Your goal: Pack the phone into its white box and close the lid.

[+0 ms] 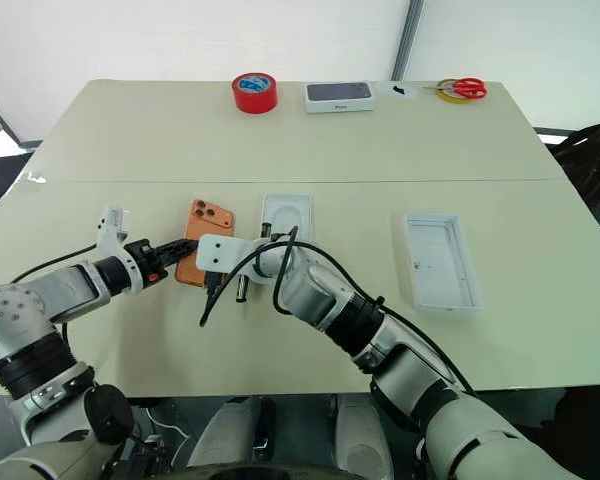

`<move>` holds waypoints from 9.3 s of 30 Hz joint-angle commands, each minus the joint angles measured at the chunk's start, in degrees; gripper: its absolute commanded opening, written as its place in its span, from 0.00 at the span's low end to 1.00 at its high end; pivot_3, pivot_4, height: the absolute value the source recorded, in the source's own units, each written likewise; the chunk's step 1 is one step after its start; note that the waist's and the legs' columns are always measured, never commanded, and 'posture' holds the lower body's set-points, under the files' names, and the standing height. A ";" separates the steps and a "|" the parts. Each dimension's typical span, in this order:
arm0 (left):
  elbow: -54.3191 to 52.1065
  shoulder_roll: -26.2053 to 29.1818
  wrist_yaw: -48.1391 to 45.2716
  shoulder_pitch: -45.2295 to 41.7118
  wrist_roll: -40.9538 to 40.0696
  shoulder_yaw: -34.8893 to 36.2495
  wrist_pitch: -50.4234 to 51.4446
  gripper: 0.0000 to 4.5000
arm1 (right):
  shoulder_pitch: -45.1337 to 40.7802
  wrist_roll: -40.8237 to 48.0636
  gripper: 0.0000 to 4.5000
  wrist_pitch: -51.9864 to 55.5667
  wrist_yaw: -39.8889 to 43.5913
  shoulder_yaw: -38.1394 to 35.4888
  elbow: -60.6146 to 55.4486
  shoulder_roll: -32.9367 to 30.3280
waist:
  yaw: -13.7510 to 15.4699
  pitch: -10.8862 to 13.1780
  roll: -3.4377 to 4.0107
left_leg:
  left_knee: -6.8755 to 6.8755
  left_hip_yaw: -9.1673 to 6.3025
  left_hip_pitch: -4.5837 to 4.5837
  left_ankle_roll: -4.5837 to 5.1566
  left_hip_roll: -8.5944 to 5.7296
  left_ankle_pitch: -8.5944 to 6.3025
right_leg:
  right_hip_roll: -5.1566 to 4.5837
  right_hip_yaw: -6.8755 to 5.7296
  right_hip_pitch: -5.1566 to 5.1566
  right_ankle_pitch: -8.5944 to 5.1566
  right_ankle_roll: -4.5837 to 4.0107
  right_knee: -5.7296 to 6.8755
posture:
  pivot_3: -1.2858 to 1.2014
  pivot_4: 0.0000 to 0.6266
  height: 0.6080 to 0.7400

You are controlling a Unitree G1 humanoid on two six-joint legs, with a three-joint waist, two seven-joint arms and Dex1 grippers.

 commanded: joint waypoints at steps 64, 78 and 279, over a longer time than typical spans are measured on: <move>5.81 -14.24 21.58 -10.07 -17.81 -10.43 -10.45 0.91 | 17.83 31.43 0.00 6.19 3.41 -33.86 -25.08 -31.96 | 1.65 0.11 -0.20 | 0.30 0.01 -0.16 0.27 -0.03 -0.13 | -0.01 -0.05 0.12 -0.01 0.02 -0.16 | 0.52 0.24 0.99; 1.41 4.00 13.16 -5.16 -0.44 -29.54 -16.38 0.01 | 10.83 23.10 0.00 9.17 -4.34 -22.38 -15.43 -26.95 | 1.73 0.10 -0.18 | 0.32 0.04 -0.15 0.26 -0.12 -0.12 | -0.07 -0.03 0.15 -0.07 -0.11 -0.18 | 0.52 0.24 0.99; 10.83 -12.66 -30.47 -11.28 40.25 -59.17 -48.97 0.00 | 27.13 50.52 0.01 27.02 -2.72 -42.70 -39.33 -55.04 | 1.88 0.06 0.21 | 0.95 0.40 -0.76 0.83 0.36 -0.38 | 0.08 0.05 -0.23 0.09 0.11 -0.09 | 0.52 0.24 0.99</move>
